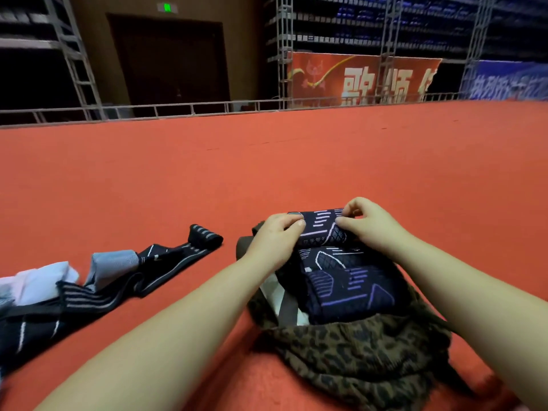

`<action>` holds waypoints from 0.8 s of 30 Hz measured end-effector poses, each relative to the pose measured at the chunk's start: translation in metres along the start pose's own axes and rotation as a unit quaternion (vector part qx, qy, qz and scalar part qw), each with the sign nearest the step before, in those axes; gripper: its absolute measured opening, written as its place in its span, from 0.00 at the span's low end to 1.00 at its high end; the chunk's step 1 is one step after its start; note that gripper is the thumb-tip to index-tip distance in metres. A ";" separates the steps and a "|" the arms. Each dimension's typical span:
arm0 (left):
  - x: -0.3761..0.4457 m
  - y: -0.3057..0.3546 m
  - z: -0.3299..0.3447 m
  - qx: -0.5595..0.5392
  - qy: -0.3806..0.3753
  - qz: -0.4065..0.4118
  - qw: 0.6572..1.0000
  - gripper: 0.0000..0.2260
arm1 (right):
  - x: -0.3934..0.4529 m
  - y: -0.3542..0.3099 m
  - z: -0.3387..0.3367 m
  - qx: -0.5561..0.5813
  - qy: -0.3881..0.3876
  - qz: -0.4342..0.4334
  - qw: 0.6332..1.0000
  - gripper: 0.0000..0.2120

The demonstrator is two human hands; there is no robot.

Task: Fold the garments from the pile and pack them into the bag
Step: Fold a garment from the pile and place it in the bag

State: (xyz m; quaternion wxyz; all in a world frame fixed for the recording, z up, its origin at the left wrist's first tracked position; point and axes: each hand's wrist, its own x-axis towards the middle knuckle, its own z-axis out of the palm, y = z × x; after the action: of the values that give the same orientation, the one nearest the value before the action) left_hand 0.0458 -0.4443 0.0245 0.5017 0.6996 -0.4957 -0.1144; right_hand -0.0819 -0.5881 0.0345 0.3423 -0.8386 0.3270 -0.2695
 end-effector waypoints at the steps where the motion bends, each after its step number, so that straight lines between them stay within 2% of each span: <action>1: -0.001 -0.004 0.001 0.039 -0.021 0.017 0.999 0.04 | -0.001 0.003 0.000 -0.026 -0.018 -0.006 0.999 0.06; 4: 0.001 -0.015 0.000 0.083 -0.031 0.043 0.995 0.07 | -0.003 0.006 -0.002 -0.065 -0.023 -0.039 0.997 0.08; 7: 0.004 -0.024 0.003 0.085 -0.036 0.042 0.995 0.16 | -0.003 0.009 -0.003 -0.091 -0.041 -0.051 0.994 0.08; 10: 0.008 -0.036 0.009 0.181 -0.075 -0.034 0.980 0.16 | 0.001 0.018 0.001 -0.160 -0.110 -0.055 0.979 0.13; 13: 0.009 -0.037 0.016 0.220 -0.126 -0.098 0.962 0.27 | 0.001 0.024 0.005 -0.176 -0.151 -0.026 0.972 0.21; 16: 0.004 -0.024 0.015 0.135 -0.106 -0.124 0.977 0.25 | 0.000 0.022 0.009 -0.207 -0.122 -0.012 0.971 0.25; 18: -0.002 -0.017 0.007 0.094 -0.086 -0.107 0.986 0.22 | -0.004 0.010 0.009 -0.237 -0.074 -0.010 0.969 0.24; 21: -0.017 -0.006 -0.010 0.073 -0.073 -0.054 0.993 0.17 | -0.009 -0.015 0.009 -0.267 0.002 -0.034 0.963 0.22; 24: -0.037 -0.006 -0.036 0.043 -0.028 -0.041 0.998 0.14 | -0.017 -0.046 0.023 -0.240 0.018 -0.077 0.968 0.17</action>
State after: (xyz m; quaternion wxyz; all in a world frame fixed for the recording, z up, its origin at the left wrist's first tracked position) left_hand 0.0548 -0.3928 0.0243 0.4515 0.7371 -0.4848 -0.1333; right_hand -0.0601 -0.5411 0.0506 0.1037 -0.9138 0.3228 -0.2236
